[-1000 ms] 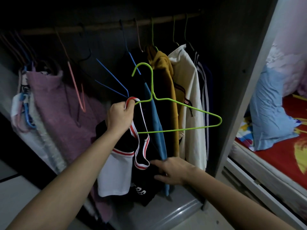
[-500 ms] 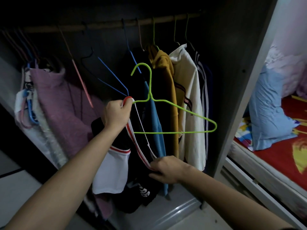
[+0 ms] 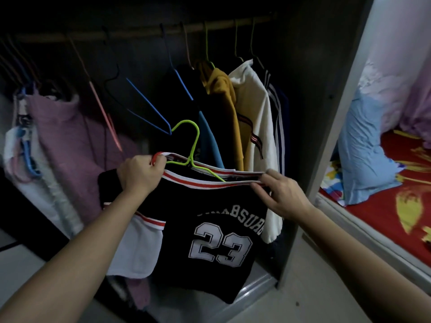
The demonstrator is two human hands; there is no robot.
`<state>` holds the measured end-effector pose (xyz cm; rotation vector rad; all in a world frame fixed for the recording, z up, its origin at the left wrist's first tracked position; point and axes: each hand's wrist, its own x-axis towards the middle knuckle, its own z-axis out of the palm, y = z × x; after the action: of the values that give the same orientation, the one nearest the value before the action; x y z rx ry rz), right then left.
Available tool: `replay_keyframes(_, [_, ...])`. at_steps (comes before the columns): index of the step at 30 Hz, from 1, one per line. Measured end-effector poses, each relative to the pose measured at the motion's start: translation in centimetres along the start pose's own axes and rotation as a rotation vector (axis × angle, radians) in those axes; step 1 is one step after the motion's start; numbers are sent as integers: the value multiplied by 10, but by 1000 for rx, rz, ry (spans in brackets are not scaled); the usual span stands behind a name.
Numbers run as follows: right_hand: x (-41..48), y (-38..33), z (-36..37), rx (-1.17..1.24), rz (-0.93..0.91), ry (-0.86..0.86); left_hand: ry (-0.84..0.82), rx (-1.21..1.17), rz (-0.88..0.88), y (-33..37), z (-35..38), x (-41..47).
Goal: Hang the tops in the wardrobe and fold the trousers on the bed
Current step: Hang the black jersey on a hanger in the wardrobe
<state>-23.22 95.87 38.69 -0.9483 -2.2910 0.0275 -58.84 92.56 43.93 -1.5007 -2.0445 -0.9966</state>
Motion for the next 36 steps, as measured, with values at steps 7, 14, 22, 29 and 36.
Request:
replay_keyframes(7, [62, -38, -34, -152, -109, -59, -54, -207, -41, 50, -5, 3])
replay_keyframes(14, [92, -25, -62, 179, -41, -328, -154, -325, 115, 50, -16, 18])
replay_keyframes(22, [98, -15, -58, 352, 279, -316, -174, -135, 47, 41, -9, 5])
replay_keyframes(29, [96, -19, -59, 409, 386, -286, -821, -551, -298, 69, 16, -36])
replay_keyframes(36, [82, -32, -56, 796, 625, -380, -683, -714, -502, 101, 51, -54])
